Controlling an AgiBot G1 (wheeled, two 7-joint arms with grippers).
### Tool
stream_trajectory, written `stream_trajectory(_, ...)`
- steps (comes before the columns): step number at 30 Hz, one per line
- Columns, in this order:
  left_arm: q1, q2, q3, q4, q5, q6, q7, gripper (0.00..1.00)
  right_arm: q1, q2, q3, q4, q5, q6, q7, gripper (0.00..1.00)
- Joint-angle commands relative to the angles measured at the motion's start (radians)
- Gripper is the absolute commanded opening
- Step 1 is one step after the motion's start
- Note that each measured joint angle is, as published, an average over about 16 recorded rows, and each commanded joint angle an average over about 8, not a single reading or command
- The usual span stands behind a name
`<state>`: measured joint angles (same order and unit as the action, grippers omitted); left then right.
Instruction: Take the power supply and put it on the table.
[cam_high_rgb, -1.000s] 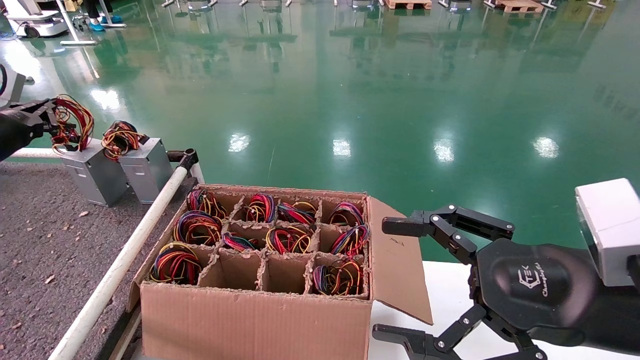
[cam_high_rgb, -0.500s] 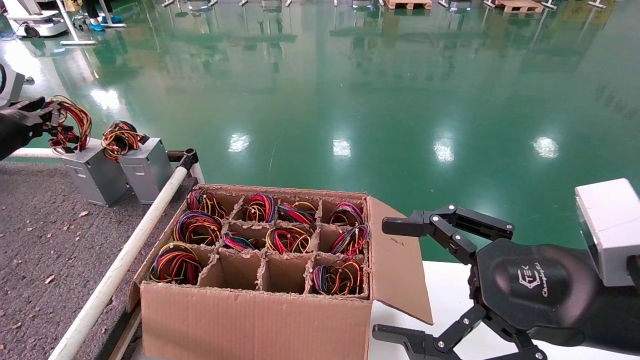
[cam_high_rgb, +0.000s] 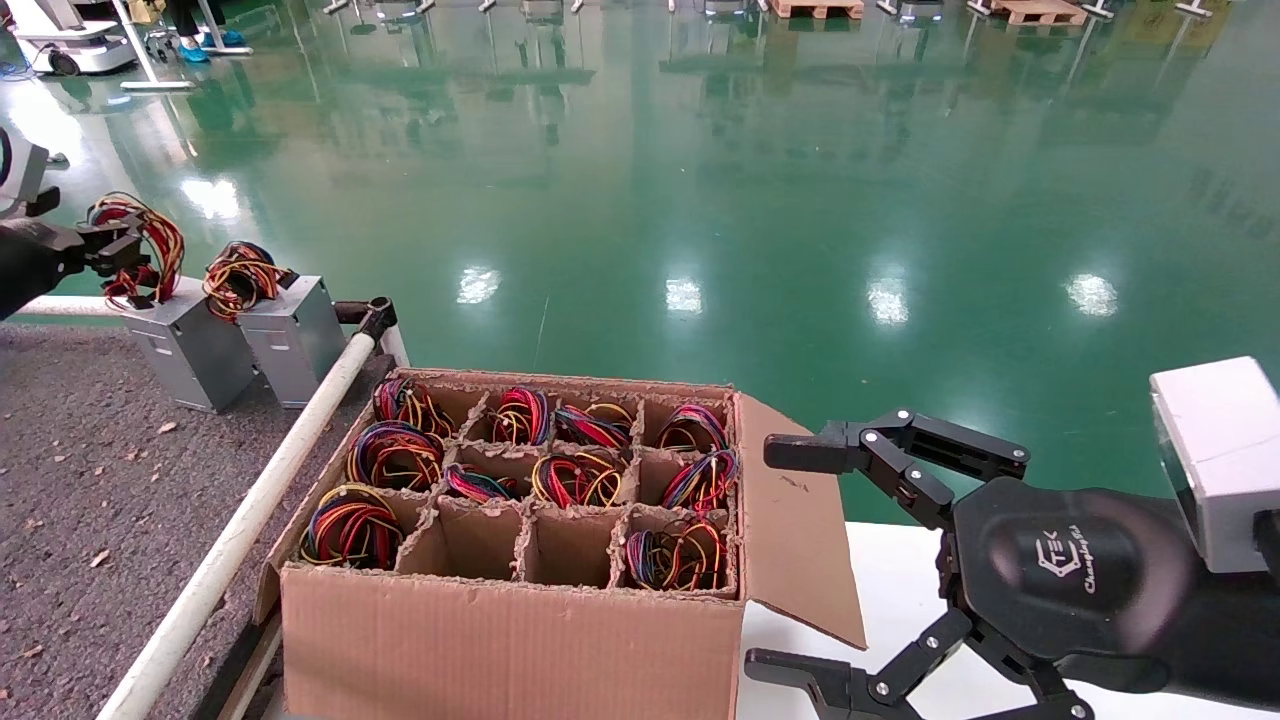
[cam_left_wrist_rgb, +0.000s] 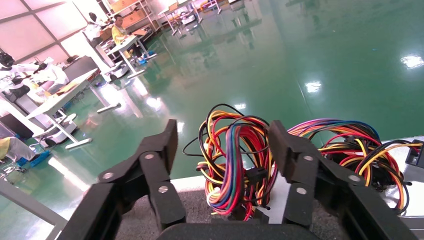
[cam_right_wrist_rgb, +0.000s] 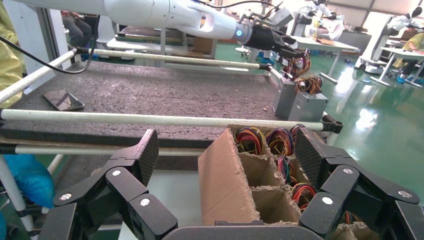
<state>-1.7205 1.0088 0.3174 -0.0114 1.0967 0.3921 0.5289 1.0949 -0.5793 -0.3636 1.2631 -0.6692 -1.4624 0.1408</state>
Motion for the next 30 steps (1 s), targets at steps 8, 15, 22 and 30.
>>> stream_trajectory(8, -0.061, 0.012, 0.013, 0.051, 0.02, 0.028, -0.059, 1.0, 0.0, 0.0, 0.0, 0.0, 0.0, 0.0, 0.0, 1.0)
stream_trajectory(15, -0.111, 0.022, 0.018, 0.102, 0.03, 0.057, -0.121, 1.0, 0.0, 0.0, 0.0, 0.0, 0.0, 0.0, 0.0, 1.0)
stream_trajectory(22, -0.164, 0.042, -0.011, 0.092, -0.011, 0.04, -0.18, 1.0, 0.0, 0.0, 0.0, 0.0, 0.0, 0.0, 0.0, 1.0)
stream_trajectory(30, -0.238, 0.074, -0.073, 0.017, -0.103, -0.015, -0.24, 1.0, 0.0, 0.0, 0.0, 0.0, 0.0, 0.0, 0.0, 1.0)
